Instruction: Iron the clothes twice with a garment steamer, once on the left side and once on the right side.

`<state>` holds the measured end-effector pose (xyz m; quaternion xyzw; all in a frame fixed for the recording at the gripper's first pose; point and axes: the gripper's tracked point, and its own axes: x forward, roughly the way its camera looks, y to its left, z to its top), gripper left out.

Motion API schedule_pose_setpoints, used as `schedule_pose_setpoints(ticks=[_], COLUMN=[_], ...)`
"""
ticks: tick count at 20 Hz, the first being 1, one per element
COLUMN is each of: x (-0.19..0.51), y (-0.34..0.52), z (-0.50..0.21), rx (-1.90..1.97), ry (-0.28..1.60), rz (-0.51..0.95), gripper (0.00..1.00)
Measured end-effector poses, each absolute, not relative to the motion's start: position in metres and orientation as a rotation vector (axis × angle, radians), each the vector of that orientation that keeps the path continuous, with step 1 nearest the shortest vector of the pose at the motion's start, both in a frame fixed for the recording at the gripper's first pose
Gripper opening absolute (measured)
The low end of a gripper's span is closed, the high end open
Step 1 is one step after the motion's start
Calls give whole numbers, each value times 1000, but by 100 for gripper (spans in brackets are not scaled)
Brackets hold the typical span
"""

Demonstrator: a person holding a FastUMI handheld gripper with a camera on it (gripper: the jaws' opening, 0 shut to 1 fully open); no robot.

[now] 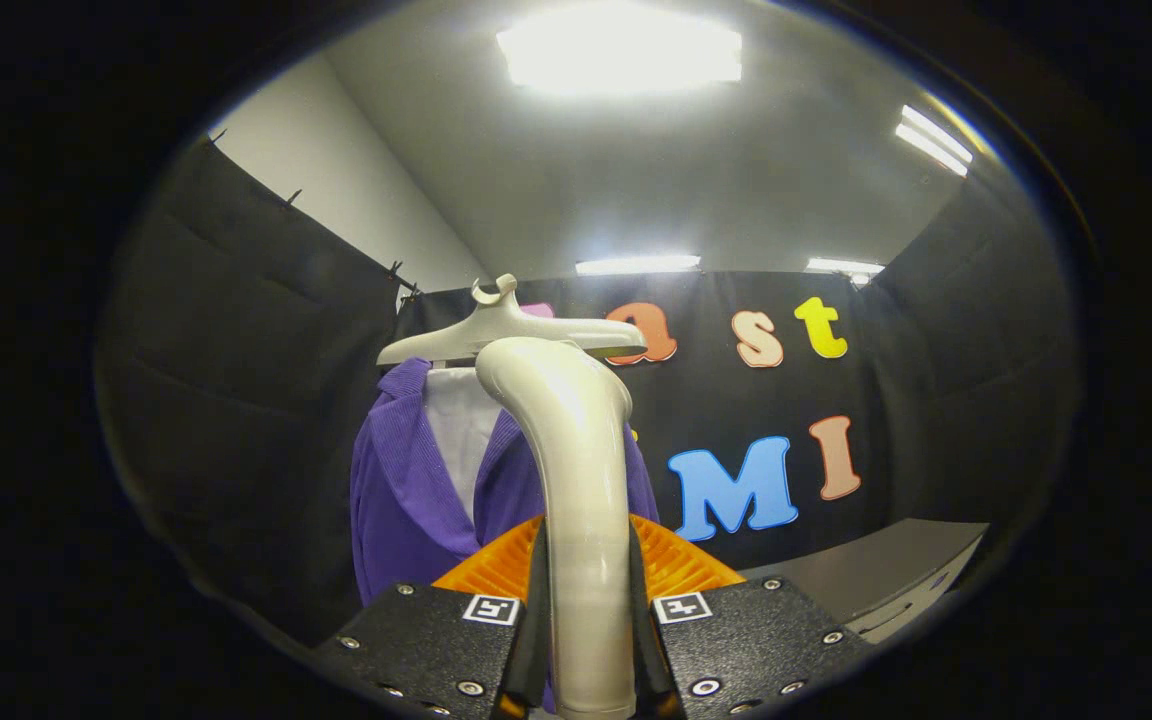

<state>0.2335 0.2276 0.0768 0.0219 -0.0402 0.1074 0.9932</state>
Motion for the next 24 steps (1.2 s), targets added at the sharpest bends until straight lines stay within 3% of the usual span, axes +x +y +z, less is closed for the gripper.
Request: schedule_pose_setpoints(ticks=[5,24], x=[248,148], y=[244,211], z=[24,-229], rx=[-13,-72], ry=[22,446], rz=[243,211], gripper=[34,34])
